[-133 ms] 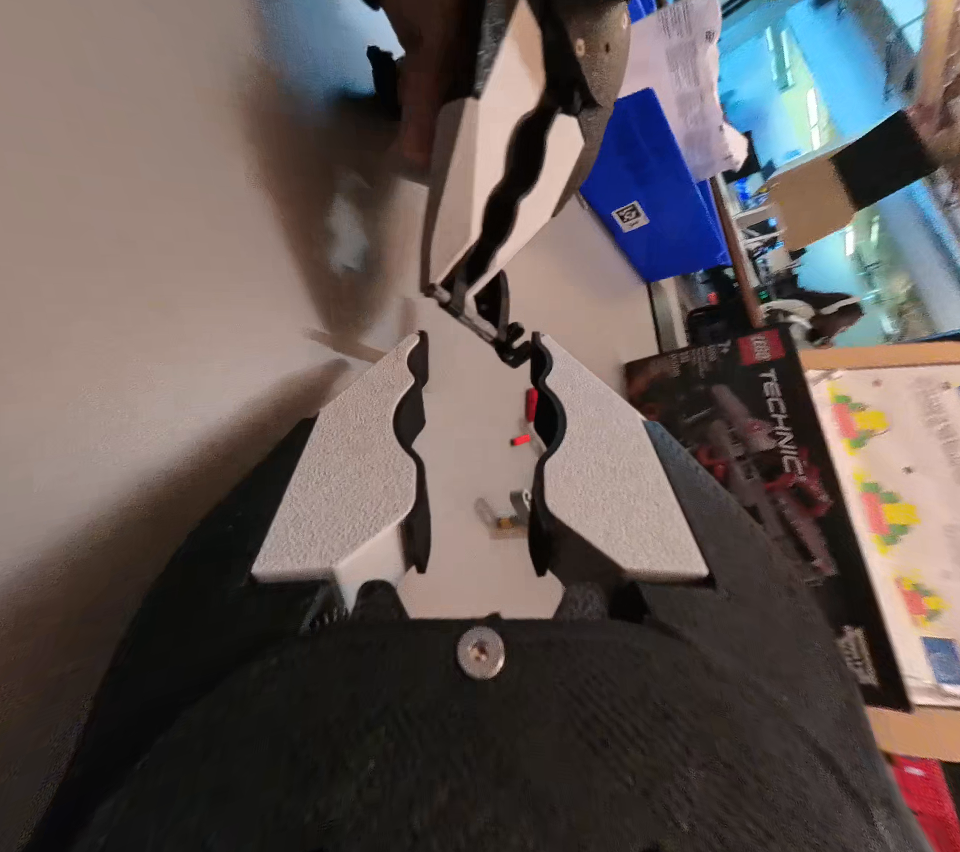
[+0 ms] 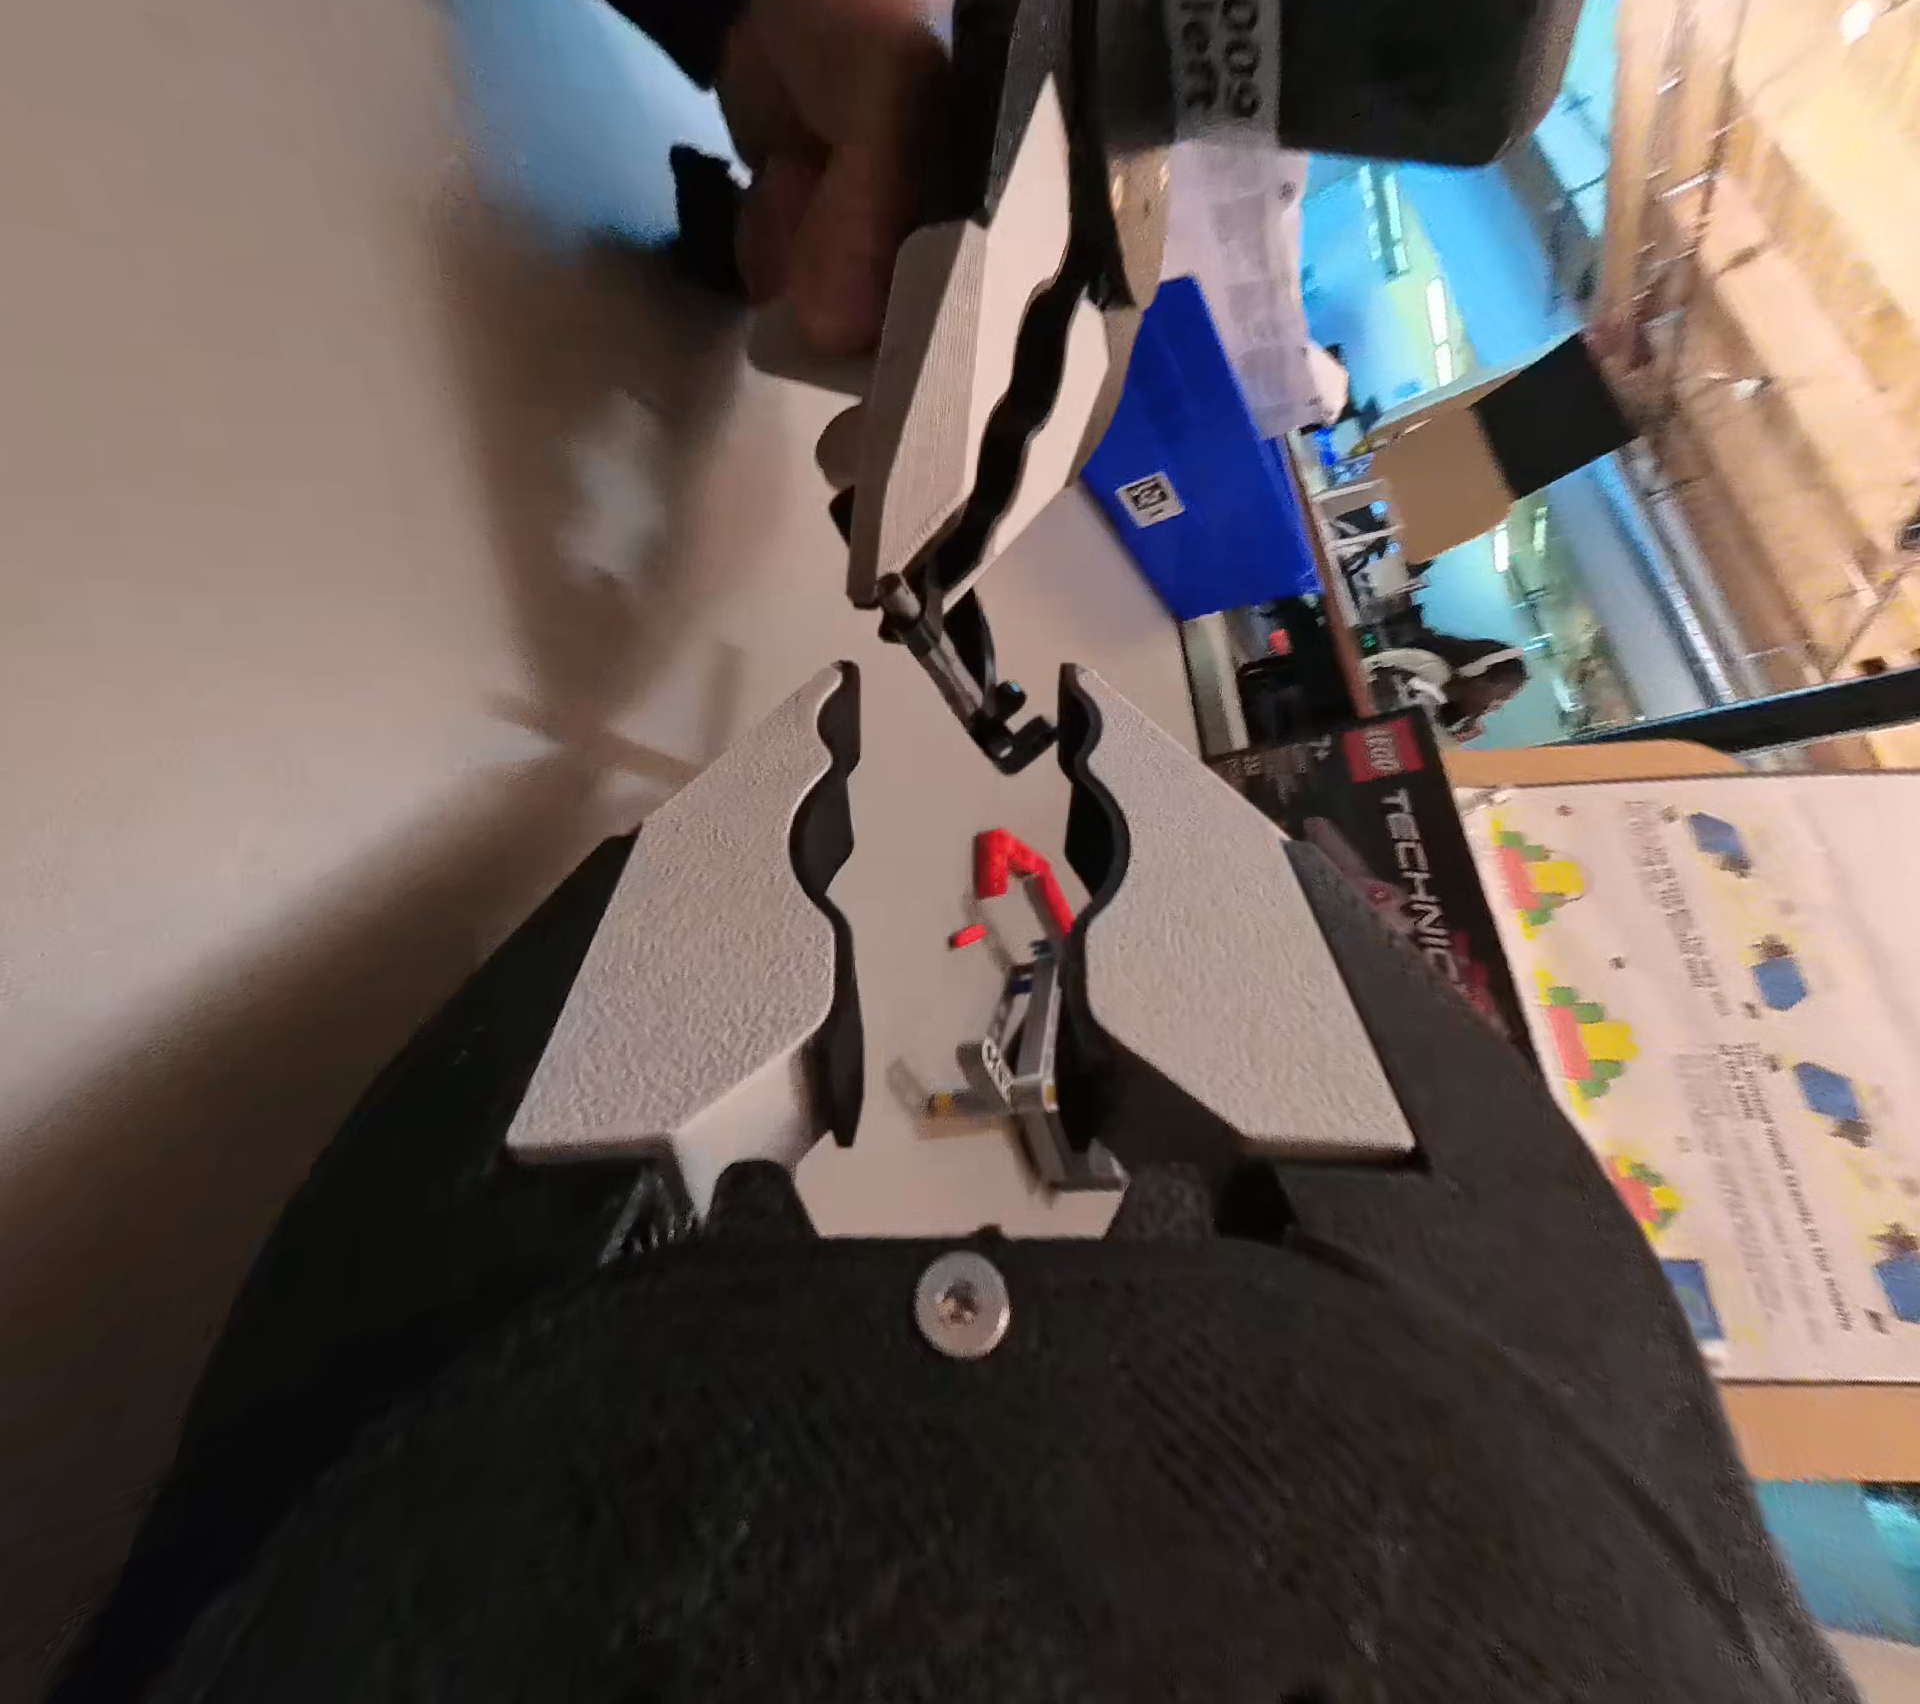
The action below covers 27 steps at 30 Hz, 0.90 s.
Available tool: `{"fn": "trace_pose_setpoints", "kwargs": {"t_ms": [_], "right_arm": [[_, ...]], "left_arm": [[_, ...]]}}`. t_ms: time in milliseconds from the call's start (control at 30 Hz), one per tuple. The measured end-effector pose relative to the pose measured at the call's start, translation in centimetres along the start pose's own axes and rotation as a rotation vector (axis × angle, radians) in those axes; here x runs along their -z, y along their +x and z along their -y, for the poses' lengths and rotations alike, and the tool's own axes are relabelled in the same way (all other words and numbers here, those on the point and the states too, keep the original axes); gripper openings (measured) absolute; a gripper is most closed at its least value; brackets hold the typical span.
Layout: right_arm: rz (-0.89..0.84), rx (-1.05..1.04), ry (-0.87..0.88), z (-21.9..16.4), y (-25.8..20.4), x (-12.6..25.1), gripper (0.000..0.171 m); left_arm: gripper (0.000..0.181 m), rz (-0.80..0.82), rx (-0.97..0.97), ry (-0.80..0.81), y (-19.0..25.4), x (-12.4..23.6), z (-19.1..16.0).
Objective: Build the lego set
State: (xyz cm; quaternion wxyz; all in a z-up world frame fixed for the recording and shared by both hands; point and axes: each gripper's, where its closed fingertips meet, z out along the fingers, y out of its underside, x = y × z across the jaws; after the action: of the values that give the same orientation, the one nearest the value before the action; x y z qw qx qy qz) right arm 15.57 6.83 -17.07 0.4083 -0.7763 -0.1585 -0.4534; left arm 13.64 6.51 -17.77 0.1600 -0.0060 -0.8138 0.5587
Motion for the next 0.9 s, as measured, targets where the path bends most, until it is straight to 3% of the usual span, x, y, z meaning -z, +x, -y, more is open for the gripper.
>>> {"fn": "trace_pose_setpoints", "kwargs": {"t_ms": [133, 200, 500, 667, 800, 867, 900], "right_arm": [[-0.06, 0.053, 0.016, 1.0, 0.5, -0.2, 0.024], [-0.062, 0.108, 0.023, 1.4, 0.1, -0.3, 0.007], [-0.104, 0.165, -0.003, 1.3, -0.1, -1.0, 0.005], [-0.1, 0.322, -0.101, -0.1, -1.3, -1.8, 0.005], [-0.072, 0.278, -0.088, -0.6, -1.5, -2.2, 0.005], [-0.049, 0.254, -0.141, -1.8, -1.6, -2.6, 0.005], [-0.023, 0.264, -0.289, -4.8, -1.4, -2.6, 0.005]], "left_arm": [[0.006, -0.047, -0.017, 0.031, 0.8, 0.3, 0.4], [0.006, -0.074, -0.019, 0.064, 1.2, 0.7, 0.7], [0.006, -0.061, -0.034, 0.045, 1.3, 0.7, 0.4], [0.006, -0.012, -0.014, -0.073, 0.4, 0.2, -1.3], [0.006, 0.019, -0.026, -0.093, 0.1, 0.2, -1.5], [0.006, -0.079, -0.077, -0.086, 1.8, 0.0, -1.4], [0.006, -0.16, -0.125, -0.013, 3.6, -0.3, -0.3]]}}
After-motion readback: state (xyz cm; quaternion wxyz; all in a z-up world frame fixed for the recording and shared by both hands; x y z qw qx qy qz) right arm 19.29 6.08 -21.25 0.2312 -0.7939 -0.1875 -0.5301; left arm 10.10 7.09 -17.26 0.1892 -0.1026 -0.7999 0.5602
